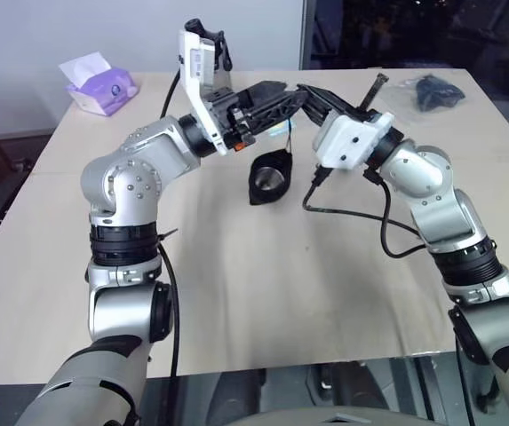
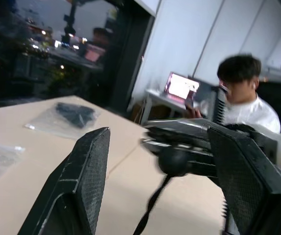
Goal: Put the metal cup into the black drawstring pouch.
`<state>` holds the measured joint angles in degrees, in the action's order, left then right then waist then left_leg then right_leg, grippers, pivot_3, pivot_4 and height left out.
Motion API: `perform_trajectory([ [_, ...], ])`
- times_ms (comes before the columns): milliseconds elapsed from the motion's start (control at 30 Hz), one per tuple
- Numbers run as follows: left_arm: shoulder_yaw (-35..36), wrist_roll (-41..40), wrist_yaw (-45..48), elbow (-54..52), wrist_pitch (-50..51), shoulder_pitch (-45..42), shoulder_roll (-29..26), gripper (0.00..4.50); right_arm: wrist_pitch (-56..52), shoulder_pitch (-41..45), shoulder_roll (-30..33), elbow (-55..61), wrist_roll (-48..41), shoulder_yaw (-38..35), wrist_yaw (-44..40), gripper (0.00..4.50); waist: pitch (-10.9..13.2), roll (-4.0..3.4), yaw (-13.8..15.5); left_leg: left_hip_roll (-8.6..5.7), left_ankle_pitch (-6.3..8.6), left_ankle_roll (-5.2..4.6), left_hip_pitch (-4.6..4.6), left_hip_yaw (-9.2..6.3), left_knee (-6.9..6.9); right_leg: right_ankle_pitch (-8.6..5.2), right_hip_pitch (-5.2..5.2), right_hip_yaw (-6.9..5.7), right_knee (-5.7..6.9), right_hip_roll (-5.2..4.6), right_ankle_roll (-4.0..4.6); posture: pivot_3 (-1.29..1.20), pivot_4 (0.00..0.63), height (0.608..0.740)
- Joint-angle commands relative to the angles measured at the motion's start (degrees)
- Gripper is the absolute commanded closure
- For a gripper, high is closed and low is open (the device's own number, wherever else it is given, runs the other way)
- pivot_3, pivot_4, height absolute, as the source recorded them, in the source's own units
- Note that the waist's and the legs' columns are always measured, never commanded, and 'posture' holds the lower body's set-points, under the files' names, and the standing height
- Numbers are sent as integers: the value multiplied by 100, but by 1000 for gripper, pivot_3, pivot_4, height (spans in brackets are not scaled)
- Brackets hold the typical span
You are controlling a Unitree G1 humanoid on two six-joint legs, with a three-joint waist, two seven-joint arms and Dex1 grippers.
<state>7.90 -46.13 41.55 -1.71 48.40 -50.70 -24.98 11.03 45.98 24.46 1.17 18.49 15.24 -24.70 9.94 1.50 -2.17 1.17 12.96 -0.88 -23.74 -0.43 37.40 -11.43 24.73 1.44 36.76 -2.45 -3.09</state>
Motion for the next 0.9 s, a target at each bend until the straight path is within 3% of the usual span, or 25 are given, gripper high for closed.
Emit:
perform_trajectory([
  [33, -33, -13, 86, -244, -44, -3, -46, 1257, 147, 142, -60, 106, 83, -69, 80, 4500, 0, 0, 2, 0, 0, 0, 0, 0, 0, 0, 0, 0, 0, 0, 0, 0, 150, 740],
  [67, -32, -29, 89, -251, -36, -1, -44, 1257, 146, 136, -81, 100, 92, -77, 79, 4500, 0, 0, 3, 0, 0, 0, 0, 0, 0, 0, 0, 0, 0, 0, 0, 0, 150, 740],
  [133, -43, -49, 117, -269, -23, 26, -60, 1780, 105, 118, -130, 93, 82, -114, 83, 4500, 0, 0, 3, 0, 0, 0, 0, 0, 0, 0, 0, 0, 0, 0, 0, 0, 150, 740],
  [333, -67, 22, 123, -283, 13, 89, -86, 4082, 19, 87, -151, 29, 42, -236, 109, 4500, 0, 0, 1, 0, 0, 0, 0, -1, 0, 0, 0, -1, 0, 0, 0, 0, 150, 740],
  [900, -390, 477, 342, -230, -209, 286, -290, 4082, -280, 154, -403, -36, -208, -534, 336, 4500, 0, 0, 1, 0, 0, 0, 0, -1, 0, 0, 0, -1, 0, 0, 0, 0, 150, 740],
])
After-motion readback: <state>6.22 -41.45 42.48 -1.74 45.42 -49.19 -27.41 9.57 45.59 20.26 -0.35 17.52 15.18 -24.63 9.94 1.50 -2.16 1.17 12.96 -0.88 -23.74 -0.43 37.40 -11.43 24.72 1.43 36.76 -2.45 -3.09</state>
